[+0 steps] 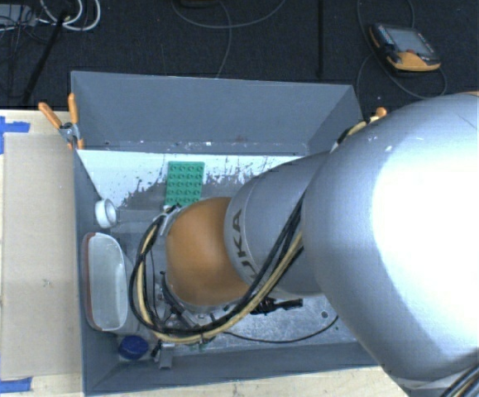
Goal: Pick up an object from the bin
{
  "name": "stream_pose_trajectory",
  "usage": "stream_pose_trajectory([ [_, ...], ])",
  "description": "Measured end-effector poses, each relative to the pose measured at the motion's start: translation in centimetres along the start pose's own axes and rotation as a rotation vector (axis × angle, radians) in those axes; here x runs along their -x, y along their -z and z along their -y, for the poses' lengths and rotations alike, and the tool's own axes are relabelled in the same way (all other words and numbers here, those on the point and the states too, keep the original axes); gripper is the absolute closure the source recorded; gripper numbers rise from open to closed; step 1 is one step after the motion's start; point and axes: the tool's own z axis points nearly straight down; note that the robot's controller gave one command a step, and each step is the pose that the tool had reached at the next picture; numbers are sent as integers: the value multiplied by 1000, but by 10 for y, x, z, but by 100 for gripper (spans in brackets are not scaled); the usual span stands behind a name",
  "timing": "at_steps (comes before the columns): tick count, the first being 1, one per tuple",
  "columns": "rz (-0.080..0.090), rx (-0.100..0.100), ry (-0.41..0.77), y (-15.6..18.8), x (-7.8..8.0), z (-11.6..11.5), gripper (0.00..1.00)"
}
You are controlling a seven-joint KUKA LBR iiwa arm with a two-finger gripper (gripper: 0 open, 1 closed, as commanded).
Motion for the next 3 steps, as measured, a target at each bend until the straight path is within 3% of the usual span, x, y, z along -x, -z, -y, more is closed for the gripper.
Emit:
stream_pose_trajectory([
  [1, -2, 0, -8, 3, 1, 3, 100],
  [2, 9, 2, 139, 220, 57, -1, 100],
  [3, 0, 0, 140, 215, 55, 0, 0],
])
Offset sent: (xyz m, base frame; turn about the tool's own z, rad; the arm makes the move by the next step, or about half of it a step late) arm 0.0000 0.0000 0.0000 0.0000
